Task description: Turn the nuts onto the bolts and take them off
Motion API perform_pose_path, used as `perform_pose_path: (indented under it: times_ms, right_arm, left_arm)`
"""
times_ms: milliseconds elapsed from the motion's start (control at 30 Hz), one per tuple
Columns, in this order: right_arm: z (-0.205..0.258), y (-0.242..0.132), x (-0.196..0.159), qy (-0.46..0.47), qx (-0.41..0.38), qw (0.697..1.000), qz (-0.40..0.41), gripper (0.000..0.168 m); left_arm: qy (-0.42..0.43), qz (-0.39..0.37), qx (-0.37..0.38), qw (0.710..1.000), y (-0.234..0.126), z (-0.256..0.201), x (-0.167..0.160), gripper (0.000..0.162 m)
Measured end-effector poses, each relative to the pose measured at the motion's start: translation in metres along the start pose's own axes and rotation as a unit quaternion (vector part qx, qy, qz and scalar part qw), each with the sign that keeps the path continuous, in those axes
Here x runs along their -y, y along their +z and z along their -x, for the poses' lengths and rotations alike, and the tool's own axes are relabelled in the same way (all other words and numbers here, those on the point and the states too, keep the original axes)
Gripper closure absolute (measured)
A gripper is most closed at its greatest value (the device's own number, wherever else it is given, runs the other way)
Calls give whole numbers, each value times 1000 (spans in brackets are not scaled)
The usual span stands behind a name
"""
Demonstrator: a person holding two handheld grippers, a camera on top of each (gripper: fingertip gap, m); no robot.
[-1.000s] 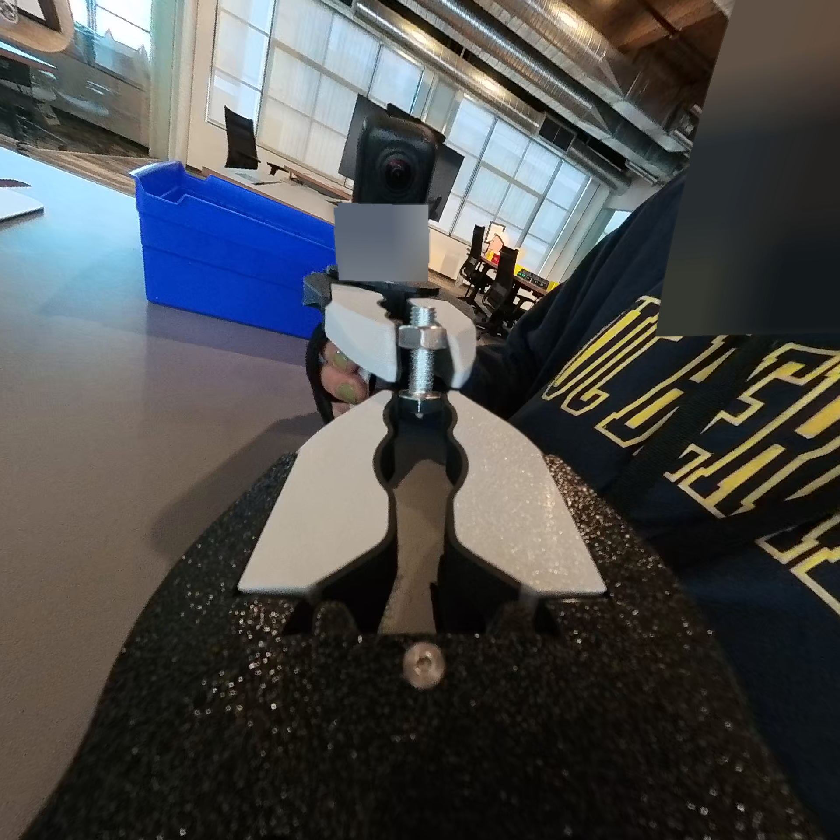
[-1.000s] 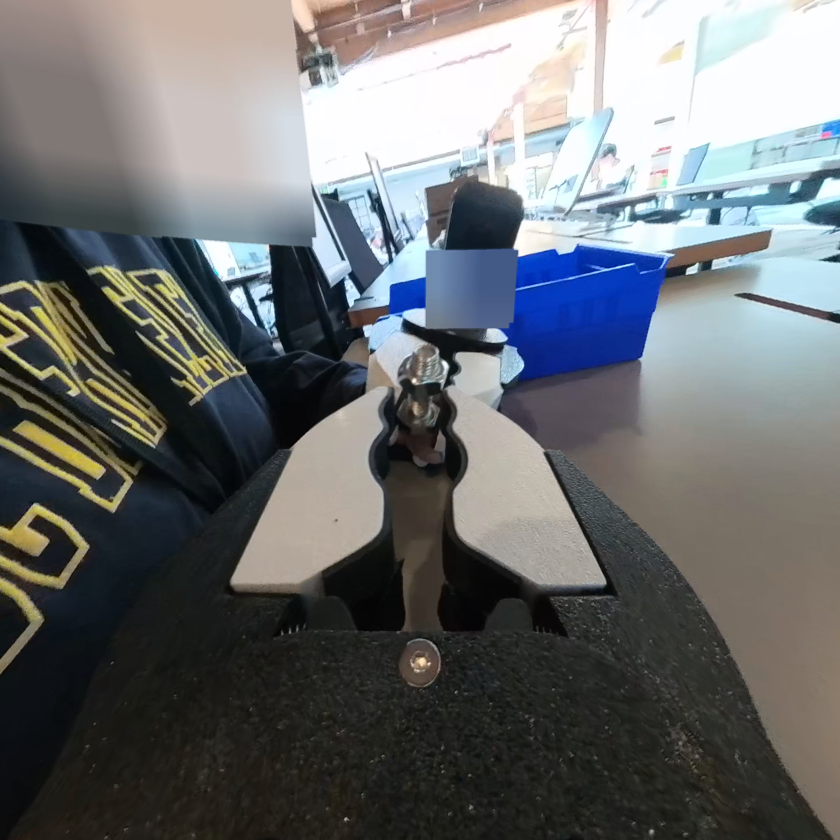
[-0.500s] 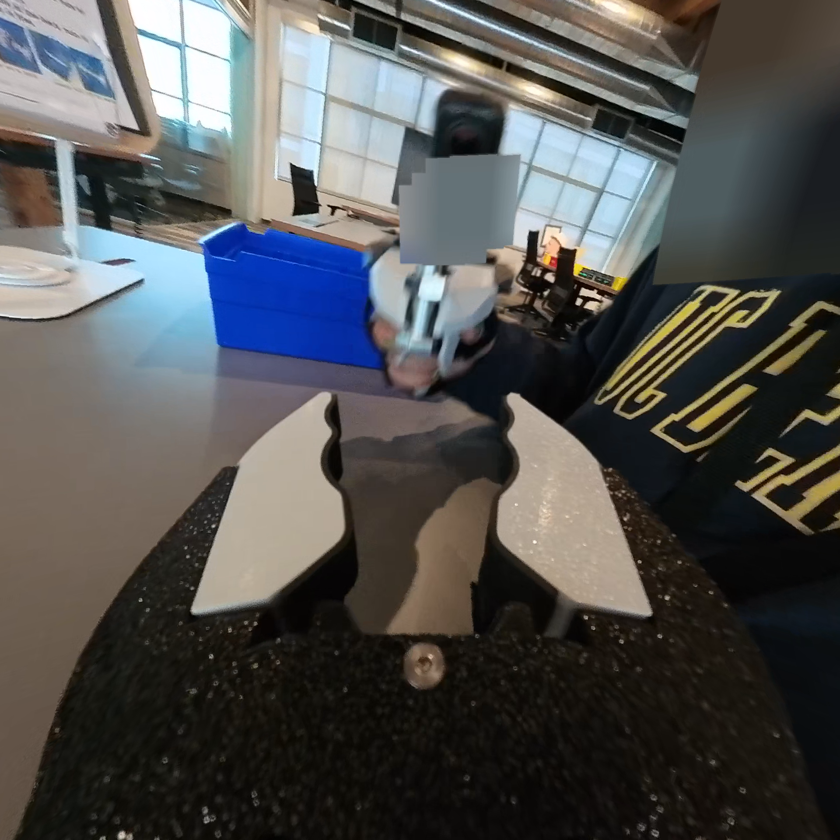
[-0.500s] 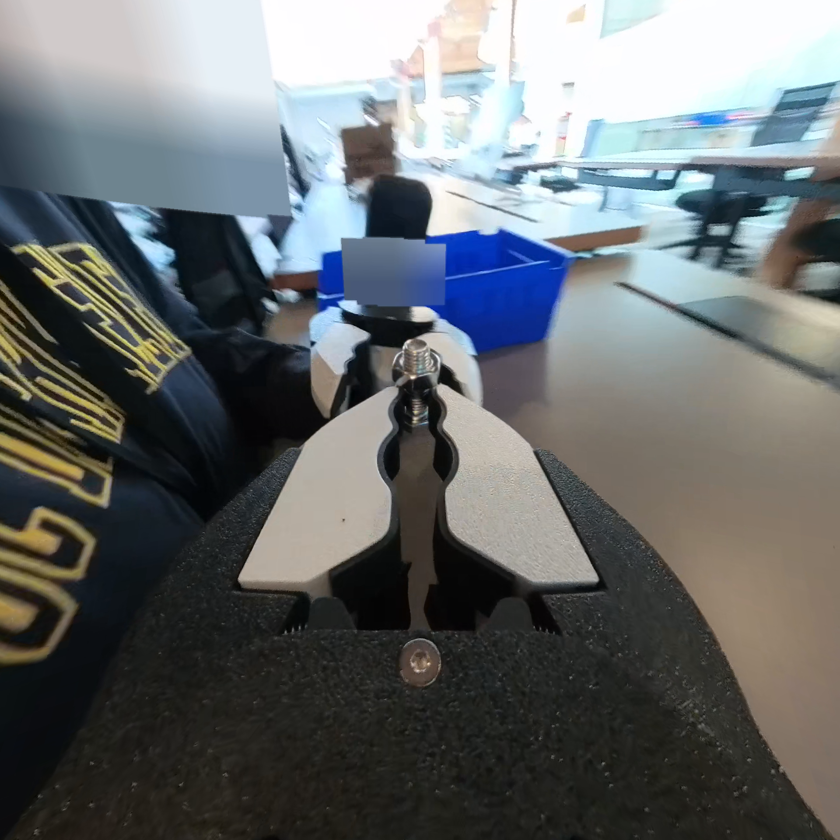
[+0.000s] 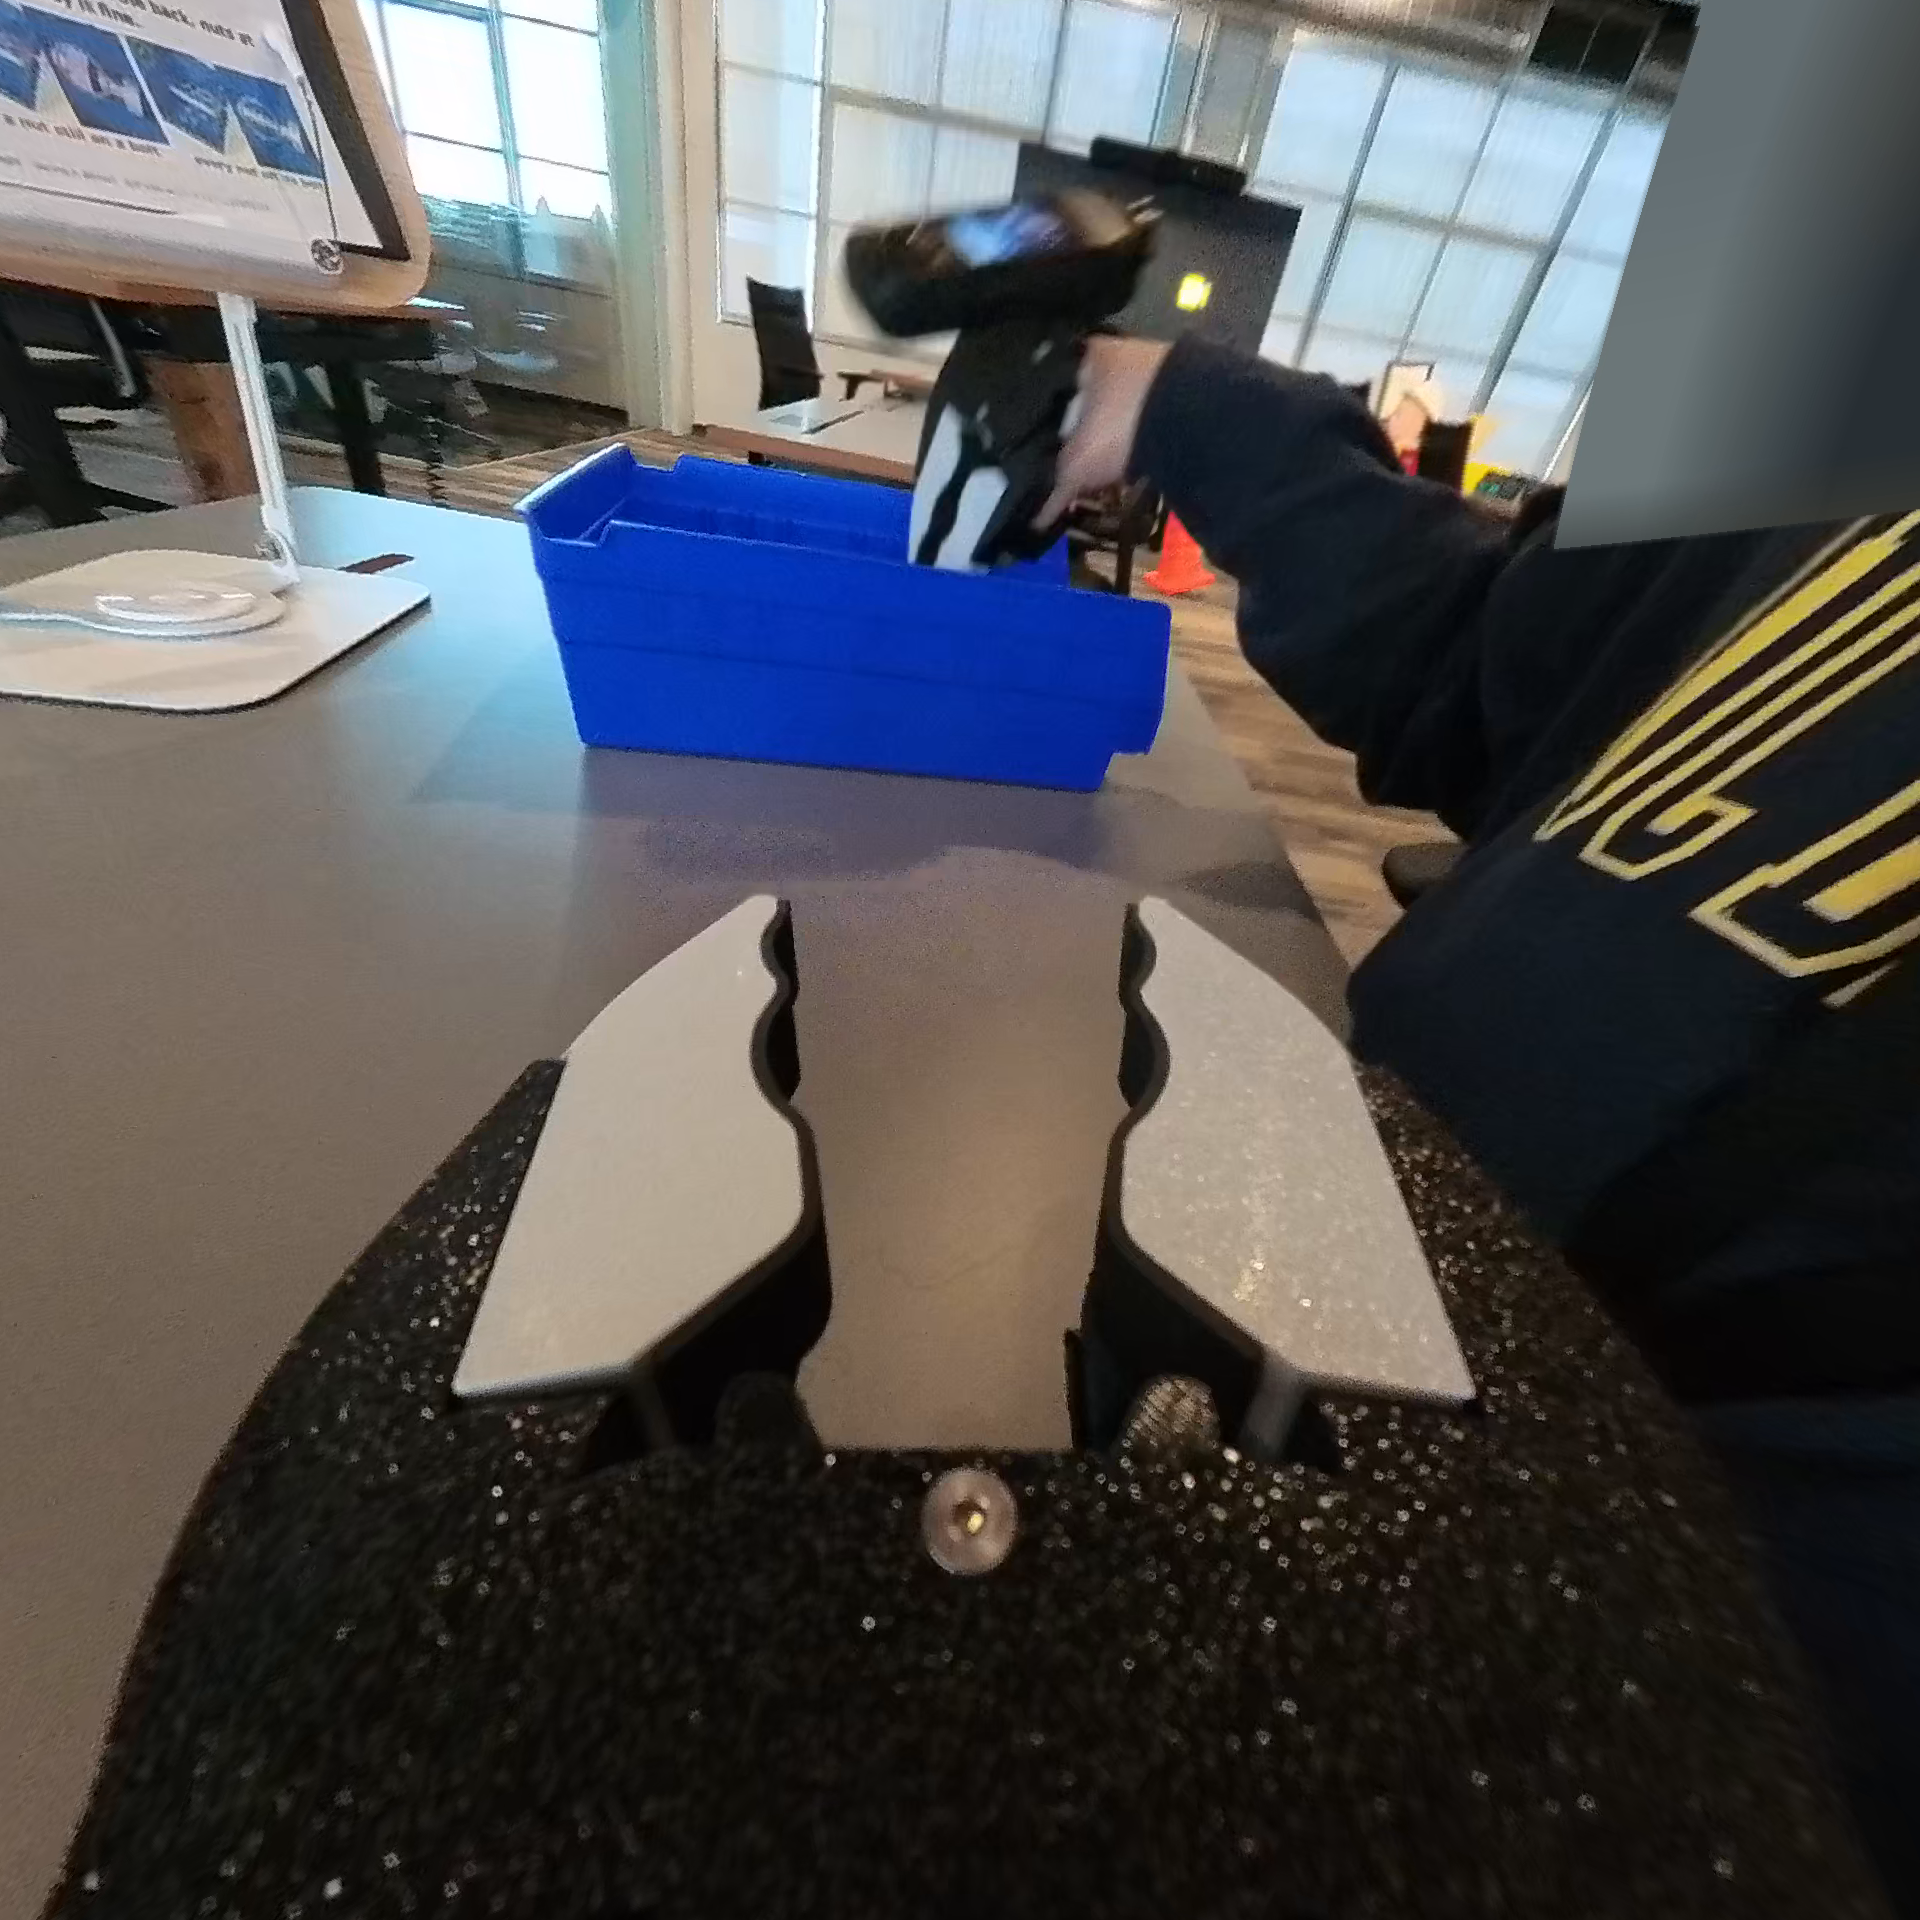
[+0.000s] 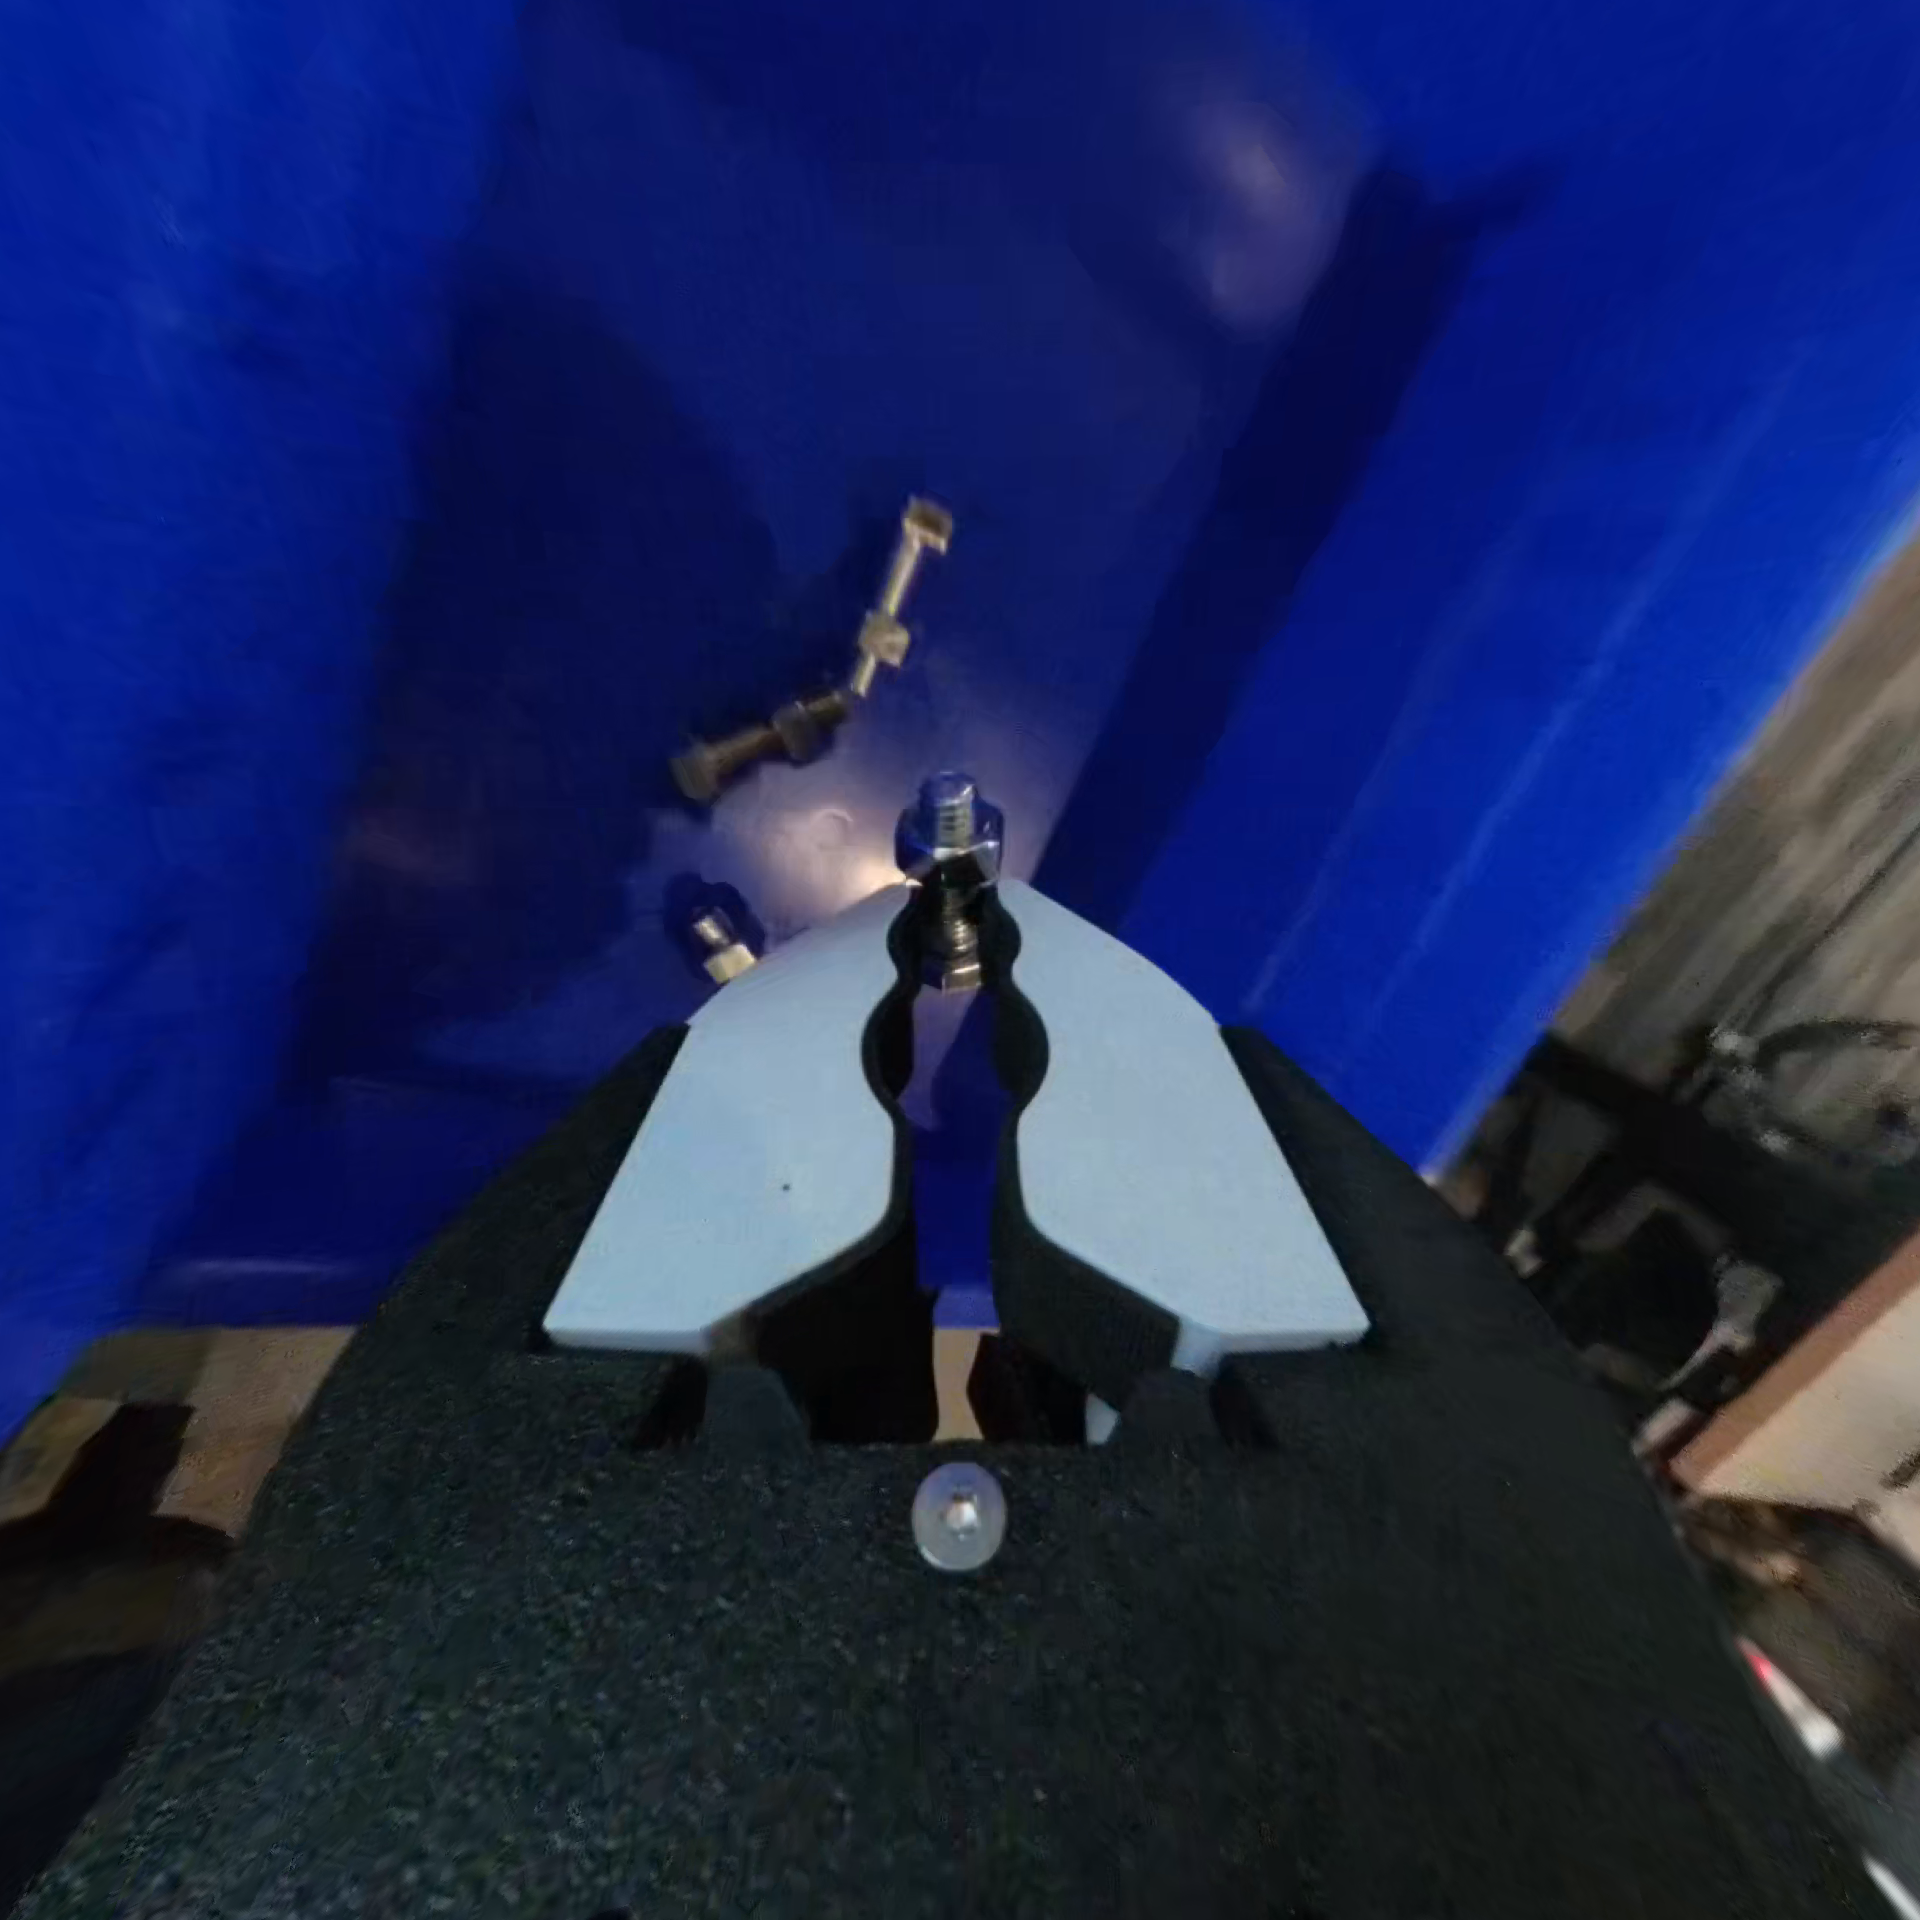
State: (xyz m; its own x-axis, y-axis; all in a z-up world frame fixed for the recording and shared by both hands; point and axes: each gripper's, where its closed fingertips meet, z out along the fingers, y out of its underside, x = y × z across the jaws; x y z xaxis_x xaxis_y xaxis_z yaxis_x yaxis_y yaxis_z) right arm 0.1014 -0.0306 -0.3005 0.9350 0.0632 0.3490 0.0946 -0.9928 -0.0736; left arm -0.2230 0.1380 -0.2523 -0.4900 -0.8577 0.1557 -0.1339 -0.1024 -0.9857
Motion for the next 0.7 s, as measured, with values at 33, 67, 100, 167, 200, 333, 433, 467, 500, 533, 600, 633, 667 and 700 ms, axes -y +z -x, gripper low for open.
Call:
perform_pose_path:
  times_ms: [33,67,100,167,200,333,433,467,500,533,600,633,667,700]
  right_arm:
    - [0,13,-7,8,19,999,26,158]
    - [0,23,-13,12,35,998,49,158]
    - [1,30,-16,13,46,997,66,158]
    - [3,41,-19,15,64,994,85,158]
    - [6,44,-20,17,73,993,86,158]
    - [-5,37,-12,55,39,997,42,146]
    - [-19,3,12,149,-13,984,-96,150]
    - [-22,-12,21,186,-26,971,-151,152]
    - [-25,-27,30,221,-44,952,-207,154]
    - [-27,-42,37,252,-63,930,-262,155]
    - [-26,-68,46,295,-98,882,-353,156]
    - [-24,-76,48,310,-115,860,-389,157]
    - [-23,-84,44,323,-131,839,-417,160]
    - [-23,-89,43,331,-146,824,-437,165]
  left_arm:
    - [5,3,3,1000,0,0,-1,103]
    - [9,7,6,1000,0,0,-2,103]
    - [13,11,9,1000,0,1,-3,104]
    - [13,10,14,1000,-1,3,-3,104]
    - [12,6,15,1000,-1,4,-2,105]
    - [8,-1,23,1000,-4,6,0,108]
    - [10,-7,41,999,-6,11,1,126]
    - [9,-8,50,999,-8,14,1,131]
    - [8,-9,59,998,-9,17,1,138]
    - [8,-11,67,998,-11,19,2,146]
    - [8,-20,81,996,-14,22,4,157]
    - [5,-23,98,995,-16,27,5,159]
    - [0,-25,124,992,-19,33,5,160]
    - [-4,-28,143,989,-23,39,6,162]
